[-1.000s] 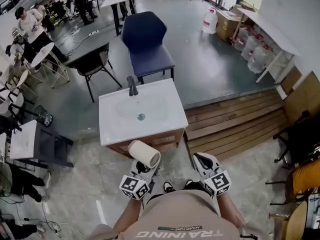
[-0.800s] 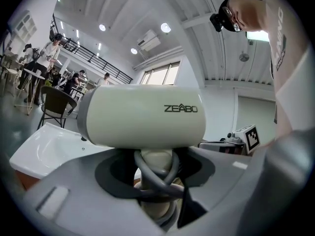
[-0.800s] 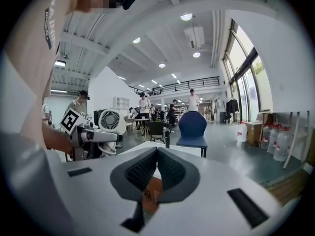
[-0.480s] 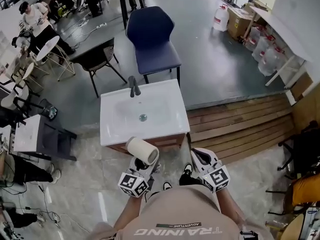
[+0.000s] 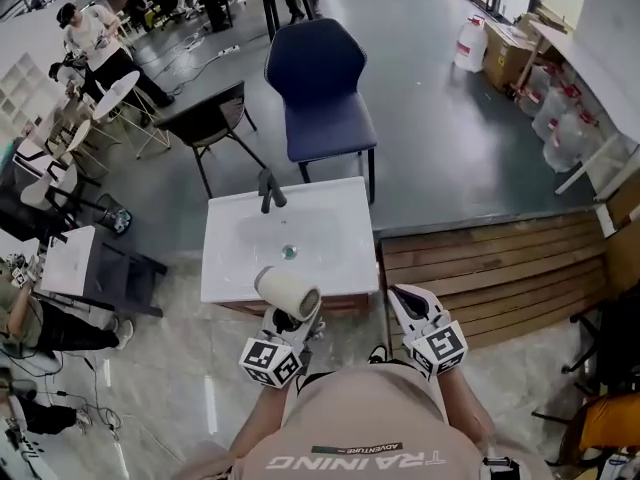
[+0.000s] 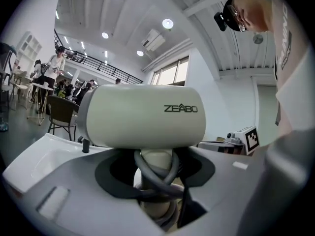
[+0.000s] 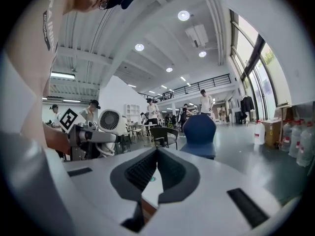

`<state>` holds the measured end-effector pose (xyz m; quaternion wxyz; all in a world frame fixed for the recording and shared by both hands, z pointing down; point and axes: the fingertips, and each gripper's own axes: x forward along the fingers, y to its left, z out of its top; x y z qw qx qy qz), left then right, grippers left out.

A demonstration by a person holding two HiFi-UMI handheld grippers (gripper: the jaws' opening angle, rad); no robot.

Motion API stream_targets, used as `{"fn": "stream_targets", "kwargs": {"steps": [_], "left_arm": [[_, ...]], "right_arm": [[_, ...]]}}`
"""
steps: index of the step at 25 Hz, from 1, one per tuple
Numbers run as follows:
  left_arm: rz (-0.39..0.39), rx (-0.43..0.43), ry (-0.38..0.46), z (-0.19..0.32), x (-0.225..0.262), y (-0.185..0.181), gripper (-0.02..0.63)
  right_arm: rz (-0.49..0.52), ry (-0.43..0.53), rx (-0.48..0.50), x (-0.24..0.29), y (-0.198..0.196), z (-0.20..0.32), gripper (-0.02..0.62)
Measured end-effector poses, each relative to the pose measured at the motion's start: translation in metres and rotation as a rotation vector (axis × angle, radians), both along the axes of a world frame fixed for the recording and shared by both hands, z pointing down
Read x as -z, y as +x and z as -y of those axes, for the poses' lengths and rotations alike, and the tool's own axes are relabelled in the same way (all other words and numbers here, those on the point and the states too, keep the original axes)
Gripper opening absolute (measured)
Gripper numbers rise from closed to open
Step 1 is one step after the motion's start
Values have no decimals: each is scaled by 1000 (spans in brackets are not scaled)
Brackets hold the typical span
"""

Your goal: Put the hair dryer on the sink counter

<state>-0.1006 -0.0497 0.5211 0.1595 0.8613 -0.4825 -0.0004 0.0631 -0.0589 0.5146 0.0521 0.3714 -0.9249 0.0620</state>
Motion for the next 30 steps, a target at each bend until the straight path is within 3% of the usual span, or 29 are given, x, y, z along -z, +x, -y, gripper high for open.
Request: {"fn": "stream_targets", "kwargs": {"steps": [7, 15, 26, 30], "left_arm": [[50, 25, -98, 20, -29, 5, 213], [32, 1, -127, 49, -36, 2, 213], [34, -124, -95, 127, -32, -32, 213], [10, -169, -125, 152, -38, -39, 213]], "right_arm": [[27, -36, 54, -18, 3, 26, 6], [63, -60, 74, -27, -9, 56, 6], [12, 18, -43, 5, -45, 139, 6], [5, 43, -101, 17, -61, 164, 6]]}}
